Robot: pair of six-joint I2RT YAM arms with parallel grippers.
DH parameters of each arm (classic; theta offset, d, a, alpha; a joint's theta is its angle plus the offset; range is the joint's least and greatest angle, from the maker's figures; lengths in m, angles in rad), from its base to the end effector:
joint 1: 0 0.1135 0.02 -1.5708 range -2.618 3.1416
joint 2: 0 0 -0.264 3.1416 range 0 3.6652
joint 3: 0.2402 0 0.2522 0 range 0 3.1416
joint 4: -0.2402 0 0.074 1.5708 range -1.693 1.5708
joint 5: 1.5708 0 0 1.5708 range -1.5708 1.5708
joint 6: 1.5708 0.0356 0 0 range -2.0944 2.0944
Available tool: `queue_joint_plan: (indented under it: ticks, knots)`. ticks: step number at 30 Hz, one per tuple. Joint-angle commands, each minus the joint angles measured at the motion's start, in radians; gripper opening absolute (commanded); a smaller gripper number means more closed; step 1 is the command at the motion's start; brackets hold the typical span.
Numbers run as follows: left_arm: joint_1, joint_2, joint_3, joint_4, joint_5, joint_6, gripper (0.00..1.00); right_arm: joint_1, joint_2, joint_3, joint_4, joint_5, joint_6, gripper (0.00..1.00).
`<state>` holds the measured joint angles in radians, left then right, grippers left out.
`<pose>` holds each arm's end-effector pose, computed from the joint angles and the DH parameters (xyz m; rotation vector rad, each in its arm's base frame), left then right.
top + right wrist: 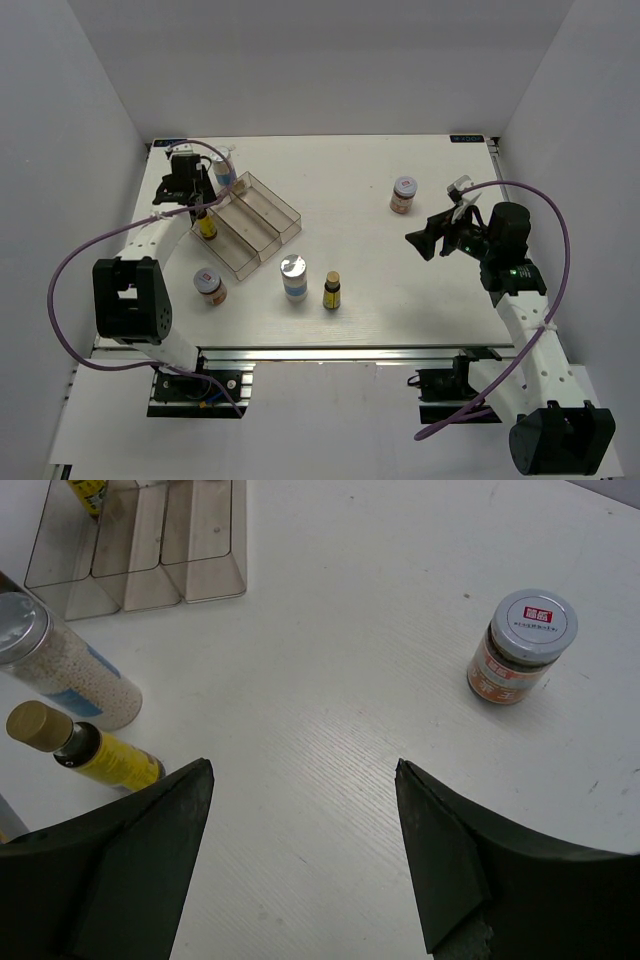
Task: Organize the condiment bottles
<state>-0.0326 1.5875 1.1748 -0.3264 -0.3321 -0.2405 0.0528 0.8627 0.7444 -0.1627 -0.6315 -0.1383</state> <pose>0.3526 0.0001 0.2617 -0.4020 2.2366 0.2400 0.1959 0.0314 0.3162 -0.6033 1.7249 0.5221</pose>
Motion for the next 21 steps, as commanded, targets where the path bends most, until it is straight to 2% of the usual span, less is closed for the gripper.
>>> queue_joint_plan:
  ticks: [1,5,7,9,11,13,14,15,17,18,21]
  knots:
    - [0.003,-0.058,-0.024,0.046,0.008,0.017,0.67,0.004,0.006,0.044,0.006,-0.008,-0.009,0.79]
    - [0.005,-0.075,-0.041,0.047,0.013,0.02,0.7,0.004,0.006,0.042,0.006,-0.007,-0.011,0.79]
    - [0.005,-0.089,-0.041,0.043,0.016,0.021,0.75,0.005,0.007,0.042,0.005,-0.014,-0.017,0.79]
    - [0.003,-0.125,-0.03,0.014,0.012,0.007,0.78,0.008,0.007,0.036,-0.023,-0.103,-0.093,0.89]
    - [0.003,-0.176,-0.035,-0.02,-0.013,-0.022,0.84,0.033,0.009,0.02,-0.032,-0.21,-0.174,0.89]
    - [0.003,-0.283,-0.064,-0.022,-0.051,-0.051,0.88,0.132,0.012,-0.017,-0.005,-0.205,-0.259,0.89]
    - [0.003,-0.325,-0.11,-0.017,-0.064,-0.062,0.89,0.19,0.019,-0.023,0.006,-0.115,-0.279,0.89]
    - [0.003,-0.409,-0.136,-0.01,-0.073,-0.072,0.89,0.319,0.028,-0.022,0.023,-0.056,-0.317,0.89]
    - [0.003,-0.492,-0.19,0.009,-0.076,-0.074,0.9,0.427,0.07,-0.011,0.037,0.065,-0.337,0.88]
    - [0.003,-0.57,-0.246,0.013,-0.085,-0.071,0.89,0.485,0.091,-0.001,0.035,0.081,-0.33,0.83]
    - [0.003,-0.687,-0.366,0.058,-0.111,-0.056,0.86,0.521,0.197,0.068,-0.015,0.073,-0.296,0.71]
